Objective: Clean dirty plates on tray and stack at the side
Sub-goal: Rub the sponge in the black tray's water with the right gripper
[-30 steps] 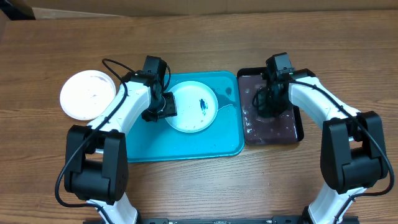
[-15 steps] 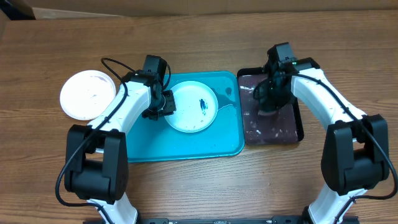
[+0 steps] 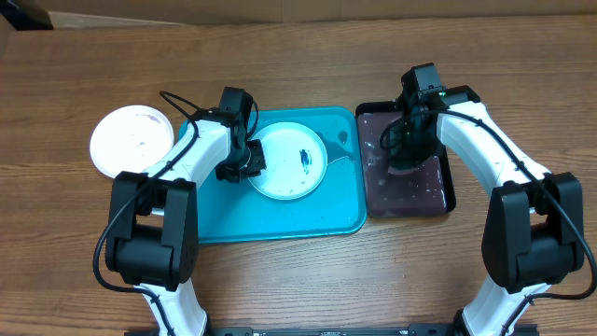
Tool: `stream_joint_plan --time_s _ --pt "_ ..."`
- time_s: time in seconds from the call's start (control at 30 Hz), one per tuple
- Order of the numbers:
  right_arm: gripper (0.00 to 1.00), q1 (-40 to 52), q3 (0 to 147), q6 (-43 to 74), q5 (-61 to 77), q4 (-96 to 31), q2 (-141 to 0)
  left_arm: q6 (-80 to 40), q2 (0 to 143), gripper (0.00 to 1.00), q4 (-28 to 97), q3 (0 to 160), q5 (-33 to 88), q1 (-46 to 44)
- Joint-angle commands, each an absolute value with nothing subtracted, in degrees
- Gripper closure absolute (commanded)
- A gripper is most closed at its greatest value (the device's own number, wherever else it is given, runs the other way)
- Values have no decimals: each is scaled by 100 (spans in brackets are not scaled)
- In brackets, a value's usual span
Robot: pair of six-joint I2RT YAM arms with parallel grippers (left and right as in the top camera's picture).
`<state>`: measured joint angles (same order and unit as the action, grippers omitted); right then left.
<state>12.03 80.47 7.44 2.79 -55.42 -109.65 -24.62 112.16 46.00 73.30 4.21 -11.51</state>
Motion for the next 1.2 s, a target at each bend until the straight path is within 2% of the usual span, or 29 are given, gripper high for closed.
stream_joint_plan --time_s 0.0,0.1,0.3,0.5,0.73,0.87,1.17 --pt "95 1192 8195 725 309 -5527 -10739 -2482 11246 70 4700 7601 648 -1076" --pt "93 1192 8195 725 309 -5546 -10739 -2456 11244 70 4781 7738 650 -1013" --pt "93 1192 8195 725 309 -5588 -10739 -2456 11244 83 4790 7736 648 -965" --pt "92 1192 8195 725 309 -5596 -10739 -2443 11244 79 4814 7708 646 -972" --pt "92 1192 8193 725 309 -5592 -10739 -2440 11249 83 4770 7550 639 -976" --pt "96 1192 8254 534 309 -5592 -10739 -2440 11249 96 4772 7511 650 -976" --pt "96 1199 8831 447 322 -6272 -10737 -2191 11249 96 4805 7511 982 -976"
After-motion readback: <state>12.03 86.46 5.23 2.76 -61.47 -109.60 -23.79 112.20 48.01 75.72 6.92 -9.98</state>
